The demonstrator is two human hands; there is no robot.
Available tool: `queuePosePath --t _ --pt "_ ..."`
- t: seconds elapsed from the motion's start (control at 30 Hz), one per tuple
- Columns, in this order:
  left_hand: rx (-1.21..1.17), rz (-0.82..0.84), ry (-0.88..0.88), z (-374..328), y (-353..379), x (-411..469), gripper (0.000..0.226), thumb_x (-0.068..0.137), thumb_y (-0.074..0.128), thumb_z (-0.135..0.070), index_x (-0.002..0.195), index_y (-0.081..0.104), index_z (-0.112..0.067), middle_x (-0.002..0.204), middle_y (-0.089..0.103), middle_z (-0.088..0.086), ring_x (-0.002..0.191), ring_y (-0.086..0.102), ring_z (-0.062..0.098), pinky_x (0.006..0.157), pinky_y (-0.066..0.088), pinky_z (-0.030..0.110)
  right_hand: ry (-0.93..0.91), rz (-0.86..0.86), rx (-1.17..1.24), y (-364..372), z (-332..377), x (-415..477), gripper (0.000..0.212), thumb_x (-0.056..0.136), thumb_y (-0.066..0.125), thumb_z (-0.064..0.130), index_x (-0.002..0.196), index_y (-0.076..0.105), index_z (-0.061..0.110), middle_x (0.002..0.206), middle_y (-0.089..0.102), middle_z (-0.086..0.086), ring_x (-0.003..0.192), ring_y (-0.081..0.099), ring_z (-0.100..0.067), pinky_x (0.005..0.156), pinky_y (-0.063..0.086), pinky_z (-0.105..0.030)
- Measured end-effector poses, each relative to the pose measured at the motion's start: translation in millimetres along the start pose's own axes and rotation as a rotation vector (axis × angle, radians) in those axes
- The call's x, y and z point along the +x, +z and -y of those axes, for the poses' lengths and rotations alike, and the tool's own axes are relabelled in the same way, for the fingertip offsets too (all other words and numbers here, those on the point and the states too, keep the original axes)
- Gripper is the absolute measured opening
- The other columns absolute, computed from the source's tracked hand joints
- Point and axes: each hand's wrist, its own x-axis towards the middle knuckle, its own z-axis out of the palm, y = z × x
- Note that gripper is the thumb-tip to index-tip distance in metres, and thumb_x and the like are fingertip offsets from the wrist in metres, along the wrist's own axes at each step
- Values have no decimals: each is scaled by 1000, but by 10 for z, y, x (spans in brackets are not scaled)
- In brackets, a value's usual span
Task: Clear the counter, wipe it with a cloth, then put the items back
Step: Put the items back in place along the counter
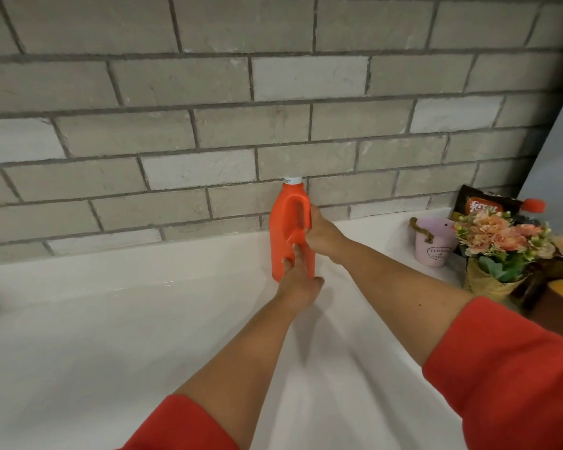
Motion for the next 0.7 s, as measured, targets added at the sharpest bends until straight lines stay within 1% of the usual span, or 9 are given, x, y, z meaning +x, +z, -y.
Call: queuePosePath --t 0.07,0.17,0.23,0.27,0.37,0.47,0.53,0.6,0.7 --pt "26 -2 2 -21 -8 10 86 93 48 -22 146 -20 -29 158 -1 10 132 39 32 102 42 35 -31 56 -22 -27 -50 -85 61 98 40 14 149 10 27 143 43 -9 125 47 -30 100 40 -38" --pt "8 -18 -13 -72 6 11 88 92 49 -21 146 -20 -29 157 5 13 130 42 32 101 44 39 -60 81 -67 -114 -110 -201 62 98 42 16 150 9 25 147 36 -11 129 44 -30 100 39 -35" --pt "-27 -43 -28 -119 39 -11 89 91 50 -19 147 -18 -27 155 14 14 127 46 32 99 46 41 -32 75 -106 -199 -152 -255 63 97 46 19 150 11 22 148 34 -14 129 43 -31 98 41 -34" --pt "-50 -66 -27 -146 64 -29 88 90 51 -18 148 -14 -26 153 19 15 125 47 32 98 47 42 -15 77 -120 -252 -177 -280 63 96 48 19 150 15 20 147 35 -14 126 46 -30 95 43 -34" --pt "-87 -201 -15 -259 162 -115 75 89 50 -16 150 6 -18 143 30 14 122 46 33 96 46 39 26 101 -120 -441 -278 -366 52 94 51 20 143 34 19 130 51 -11 100 58 -24 79 53 -35" --pt "-90 -285 -43 -429 284 -210 62 88 50 -15 144 23 -12 138 32 14 124 42 34 99 43 43 28 99 -99 -678 -351 -537 38 94 48 18 131 48 15 107 60 -8 83 62 -22 62 51 -28" --pt "-97 -263 -29 -555 409 -266 57 87 51 -15 141 30 -11 139 31 13 124 42 32 99 43 43 23 81 -77 -855 -384 -683 32 94 46 15 125 54 14 100 62 -8 80 63 -22 59 49 -25" --pt "-111 -214 1 -699 560 -329 56 86 50 -14 139 32 -12 139 30 11 121 46 31 97 45 43 18 51 -65 -1050 -415 -838 29 95 47 16 121 56 14 98 64 -7 80 64 -20 60 50 -25" --pt "-118 -144 61 -938 815 -430 52 87 50 -14 137 34 -13 137 30 9 111 54 32 89 49 39 8 -29 -88 -1366 -489 -1100 26 95 49 19 119 58 16 97 66 -5 80 64 -18 63 52 -26"
